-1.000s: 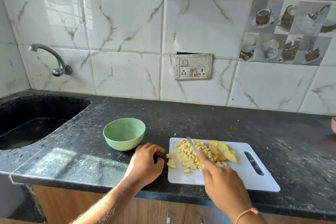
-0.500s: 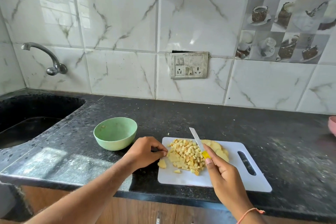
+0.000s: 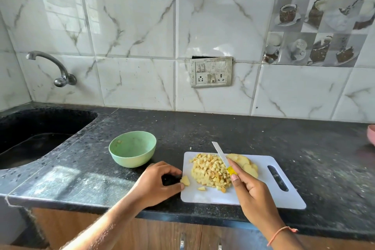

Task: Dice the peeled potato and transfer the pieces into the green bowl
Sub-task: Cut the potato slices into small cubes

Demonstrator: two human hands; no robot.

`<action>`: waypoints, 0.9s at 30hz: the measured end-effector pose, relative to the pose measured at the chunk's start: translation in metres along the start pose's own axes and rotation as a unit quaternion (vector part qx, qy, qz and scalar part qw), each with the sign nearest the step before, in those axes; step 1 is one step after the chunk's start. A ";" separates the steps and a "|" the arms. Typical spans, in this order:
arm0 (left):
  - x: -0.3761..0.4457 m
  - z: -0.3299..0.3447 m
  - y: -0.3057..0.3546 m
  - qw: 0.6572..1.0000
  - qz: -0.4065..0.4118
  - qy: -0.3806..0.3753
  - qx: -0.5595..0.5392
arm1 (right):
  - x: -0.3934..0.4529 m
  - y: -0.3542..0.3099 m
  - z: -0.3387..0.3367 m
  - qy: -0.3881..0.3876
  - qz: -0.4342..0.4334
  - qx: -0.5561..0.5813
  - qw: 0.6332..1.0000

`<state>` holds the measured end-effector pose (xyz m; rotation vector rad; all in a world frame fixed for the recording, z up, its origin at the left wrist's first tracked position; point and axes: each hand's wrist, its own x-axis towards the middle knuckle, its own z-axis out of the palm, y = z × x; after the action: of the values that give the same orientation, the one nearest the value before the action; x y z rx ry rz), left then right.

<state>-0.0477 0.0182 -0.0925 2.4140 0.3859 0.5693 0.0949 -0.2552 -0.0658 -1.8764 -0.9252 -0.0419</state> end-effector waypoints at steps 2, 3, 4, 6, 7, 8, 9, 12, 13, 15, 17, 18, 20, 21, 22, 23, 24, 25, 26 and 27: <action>0.000 0.005 0.004 1.000 -0.011 0.023 0.016 | -0.001 0.001 0.002 -0.002 0.003 -0.012 1.000; -0.001 0.007 0.006 0.999 -0.018 0.032 0.025 | -0.002 0.000 0.002 -0.004 0.005 -0.019 1.000; -0.001 0.010 0.008 0.998 -0.024 0.037 0.032 | -0.003 -0.001 0.003 -0.007 0.006 -0.024 1.000; 0.000 0.011 0.008 0.998 -0.030 0.042 0.036 | -0.005 -0.006 0.005 -0.008 0.011 -0.045 0.999; 0.001 0.011 0.007 0.998 -0.030 0.042 0.034 | -0.006 -0.010 0.008 -0.008 0.018 -0.063 0.998; 0.001 0.011 0.007 0.998 -0.030 0.039 0.030 | -0.008 -0.015 0.010 -0.010 0.026 -0.083 0.996; 0.002 0.011 0.006 0.999 -0.029 0.037 0.028 | -0.010 -0.020 0.013 -0.018 0.031 -0.107 0.994; 0.004 0.010 0.004 0.999 -0.028 0.039 0.019 | -0.019 -0.041 0.024 -0.068 0.012 -0.195 0.978; 0.004 0.011 0.003 0.999 -0.027 0.042 0.015 | -0.022 -0.048 0.028 -0.079 0.001 -0.228 0.970; 0.003 0.011 0.002 0.999 -0.020 0.047 0.012 | -0.025 -0.061 0.036 -0.100 -0.009 -0.285 0.953; 0.003 0.010 0.003 0.999 -0.016 0.050 0.011 | -0.025 -0.070 0.043 -0.117 -0.013 -0.319 0.940; 0.002 0.010 0.004 0.998 -0.016 0.052 0.011 | -0.025 -0.073 0.046 -0.123 -0.015 -0.332 0.935; 0.002 0.009 0.006 0.998 -0.017 0.055 0.014 | -0.024 -0.073 0.049 -0.136 -0.014 -0.347 0.928; 0.002 0.009 0.006 0.998 -0.018 0.055 0.017 | -0.024 -0.073 0.049 -0.139 -0.015 -0.352 0.925; 0.002 0.009 0.006 0.998 -0.020 0.053 0.018 | -0.024 -0.073 0.050 -0.138 -0.018 -0.358 0.923; 0.002 0.009 0.005 0.998 -0.023 0.050 0.018 | -0.024 -0.073 0.050 -0.135 -0.022 -0.361 0.922; 0.002 0.009 0.005 0.998 -0.025 0.048 0.016 | -0.024 -0.074 0.051 -0.133 -0.026 -0.364 0.921; 0.003 0.009 0.004 0.998 -0.026 0.047 0.015 | -0.025 -0.075 0.051 -0.133 -0.028 -0.367 0.920; 0.003 0.009 0.005 0.998 -0.026 0.047 0.013 | -0.025 -0.076 0.051 -0.134 -0.030 -0.370 0.919; 0.003 0.009 0.005 0.998 -0.025 0.048 0.012 | -0.026 -0.077 0.052 -0.136 -0.032 -0.375 0.917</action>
<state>-0.0400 0.0111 -0.0945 2.3979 0.4954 0.6621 0.0111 -0.2132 -0.0428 -2.6049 -1.2803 -0.2048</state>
